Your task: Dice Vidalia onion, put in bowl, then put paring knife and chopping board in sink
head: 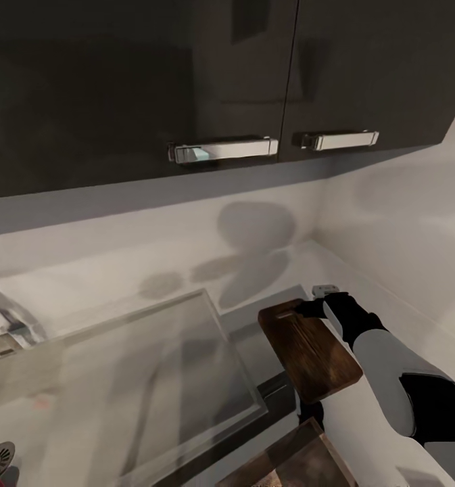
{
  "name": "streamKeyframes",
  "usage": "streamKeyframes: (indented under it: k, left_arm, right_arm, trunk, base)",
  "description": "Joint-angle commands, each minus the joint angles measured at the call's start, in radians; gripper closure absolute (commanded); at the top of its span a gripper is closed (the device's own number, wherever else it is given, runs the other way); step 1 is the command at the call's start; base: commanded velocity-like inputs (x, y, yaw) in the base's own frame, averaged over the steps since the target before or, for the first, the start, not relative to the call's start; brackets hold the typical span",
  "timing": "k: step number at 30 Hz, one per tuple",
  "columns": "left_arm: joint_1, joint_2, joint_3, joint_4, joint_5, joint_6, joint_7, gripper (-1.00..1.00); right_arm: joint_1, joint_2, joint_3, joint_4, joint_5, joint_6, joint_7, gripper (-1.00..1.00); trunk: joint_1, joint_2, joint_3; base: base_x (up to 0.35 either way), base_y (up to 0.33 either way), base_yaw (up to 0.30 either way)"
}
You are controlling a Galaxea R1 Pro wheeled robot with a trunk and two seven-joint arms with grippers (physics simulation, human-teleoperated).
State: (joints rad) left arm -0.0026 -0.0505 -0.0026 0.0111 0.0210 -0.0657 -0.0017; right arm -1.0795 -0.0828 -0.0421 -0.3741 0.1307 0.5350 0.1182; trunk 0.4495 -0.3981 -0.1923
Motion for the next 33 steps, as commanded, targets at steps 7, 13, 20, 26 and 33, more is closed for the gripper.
streamKeyframes:
  k: [7, 13, 20, 26, 33]
  left_arm:
    - [0.000, 0.000, 0.000, 0.001, 0.002, -0.005, 0.000, -1.00]
    - [0.000, 0.000, 0.000, 0.001, 0.002, -0.005, 0.000, -1.00]
    - [0.000, 0.000, 0.000, 0.001, 0.002, -0.005, 0.000, -1.00]
    - [0.000, 0.000, 0.000, 0.001, 0.002, -0.005, 0.000, -1.00]
    - [0.000, 0.000, 0.000, 0.001, 0.002, -0.005, 0.000, -1.00]
  right_arm:
    - [0.000, 0.000, -0.004, -0.016, 0.010, 0.005, 0.008, -1.00]
    - [0.000, 0.000, -0.004, -0.024, 0.009, -0.001, 0.009, -1.00]
    - [0.000, 0.001, -0.003, -0.026, 0.009, -0.020, 0.009, -1.00]
    - [0.000, 0.001, -0.002, -0.026, 0.009, -0.022, 0.008, -1.00]
    - [0.000, 0.003, -0.002, -0.026, 0.009, -0.023, 0.008, -1.00]
  trunk:
    - [0.001, -0.002, -0.013]
    - [0.001, -0.002, -0.023]
    - [0.001, -0.002, -0.034]
    - [0.001, -0.002, -0.043]
    - [0.001, -0.002, -0.045]
  base:
    - [0.000, 0.000, 0.000]
    - [0.000, 0.000, 0.000]
    - [0.000, 0.000, 0.000]
    - [0.000, 0.000, 0.000]
    - [0.000, 0.000, 0.000]
